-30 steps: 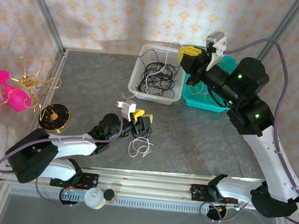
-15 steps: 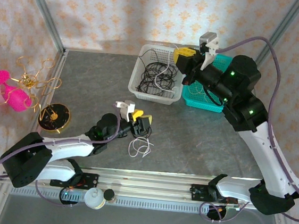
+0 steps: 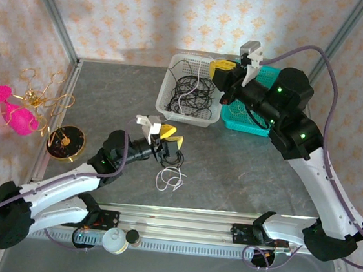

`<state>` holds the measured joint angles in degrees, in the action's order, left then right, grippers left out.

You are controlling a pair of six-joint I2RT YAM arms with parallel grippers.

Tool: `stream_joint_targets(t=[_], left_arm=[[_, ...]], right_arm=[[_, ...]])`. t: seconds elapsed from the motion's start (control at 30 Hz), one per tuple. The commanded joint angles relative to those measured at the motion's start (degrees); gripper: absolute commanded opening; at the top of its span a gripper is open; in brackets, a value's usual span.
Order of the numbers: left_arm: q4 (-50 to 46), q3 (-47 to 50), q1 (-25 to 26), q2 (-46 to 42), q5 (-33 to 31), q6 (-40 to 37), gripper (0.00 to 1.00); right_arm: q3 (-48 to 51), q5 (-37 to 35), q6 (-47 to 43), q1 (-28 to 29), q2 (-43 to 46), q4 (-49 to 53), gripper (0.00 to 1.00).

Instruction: Untangle the cables

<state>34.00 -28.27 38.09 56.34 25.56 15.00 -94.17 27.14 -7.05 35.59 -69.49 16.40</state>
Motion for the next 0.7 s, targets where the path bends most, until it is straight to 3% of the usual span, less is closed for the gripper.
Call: stream_joint_targets(t=[0.0,0.2,0.43,0.6,0.67], left_arm=[[-4.7,-1.2,-1.4,-1.7,0.4,-3.3,0.45],[-4.4,-2.4,-1.9,-0.2,-1.4,-3.4,0.44],[-6.1,-5.0,-2.7,2.3,-2.9,-4.9,0.33],[-11.4,-9.2,-3.6,5.1,2.5,-12.0,0.31],[-13.5,-10.7,-4.0,6.6,6.4,-15.8,0.36]], right_arm=[[0.5,1.4,1.1,-0.2,1.2,-2.8,0.0],[0.4,1.5,1.4,-0.2,0.8,-3.1,0.0],[0.3,0.8,1.4,-0.1,1.0,-2.6,0.0],[0.5,1.0,1.6,-0.2,1.1,-2.6,0.0],[0.4,1.2,1.9,-0.2,1.1,-2.7,0.0]])
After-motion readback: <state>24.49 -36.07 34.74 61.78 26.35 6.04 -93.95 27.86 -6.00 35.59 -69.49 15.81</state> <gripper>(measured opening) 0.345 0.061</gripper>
